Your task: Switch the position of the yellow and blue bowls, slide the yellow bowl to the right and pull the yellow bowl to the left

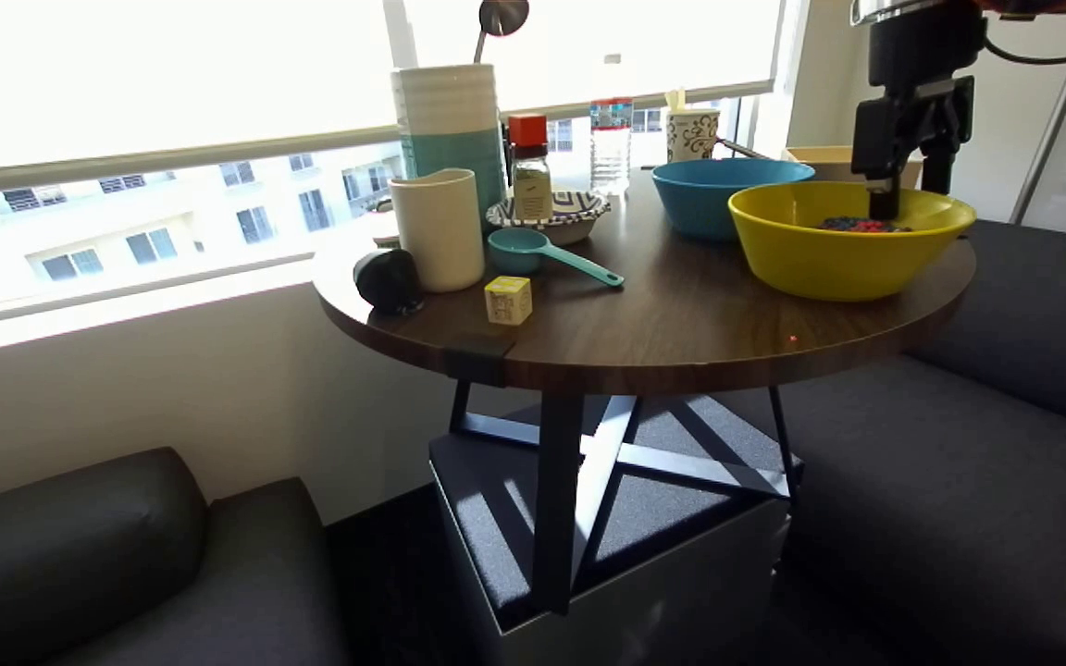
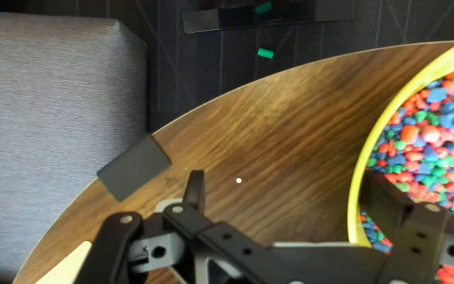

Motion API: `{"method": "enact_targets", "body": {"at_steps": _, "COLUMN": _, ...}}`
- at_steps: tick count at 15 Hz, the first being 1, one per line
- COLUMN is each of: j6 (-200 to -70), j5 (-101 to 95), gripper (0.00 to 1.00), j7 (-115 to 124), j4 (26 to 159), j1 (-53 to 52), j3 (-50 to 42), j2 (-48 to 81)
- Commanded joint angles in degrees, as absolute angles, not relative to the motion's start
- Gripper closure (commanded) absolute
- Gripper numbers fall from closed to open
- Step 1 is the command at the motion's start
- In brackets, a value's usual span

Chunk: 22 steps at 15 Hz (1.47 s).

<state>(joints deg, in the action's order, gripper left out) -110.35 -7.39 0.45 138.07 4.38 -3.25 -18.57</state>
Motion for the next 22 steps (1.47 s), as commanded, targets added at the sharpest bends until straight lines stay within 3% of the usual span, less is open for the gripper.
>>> {"method": "enact_targets", "body": {"at_steps": 1, "j6": -110.1, "j5": -11.2, "gripper": 0.0, "j7": 2.1, "j4": 137.3, "j1": 6.3, "j3": -3.6, "j2": -19.4}}
{"method": "enact_targets", "body": {"at_steps": 11, "j6": -109.5, "j5": -14.9, "gripper": 0.0, "j7": 2.0, "j4": 135.2, "j1": 9.1, "j3": -5.5, "j2": -19.5}}
{"method": "enact_targets", "body": {"at_steps": 17, "j6": -105.2, "j5": -22.3, "gripper": 0.0, "j7": 3.3, "j4": 133.4, "j1": 7.1, "j3": -0.5, "j2": -25.9}}
{"method": "enact_targets", "body": {"at_steps": 22, "j6": -110.3, "j5": -24.1, "gripper": 0.0, "j7": -4.2, "j4": 131.1, "j1": 2.3, "j3": 1.3, "j2": -26.9}}
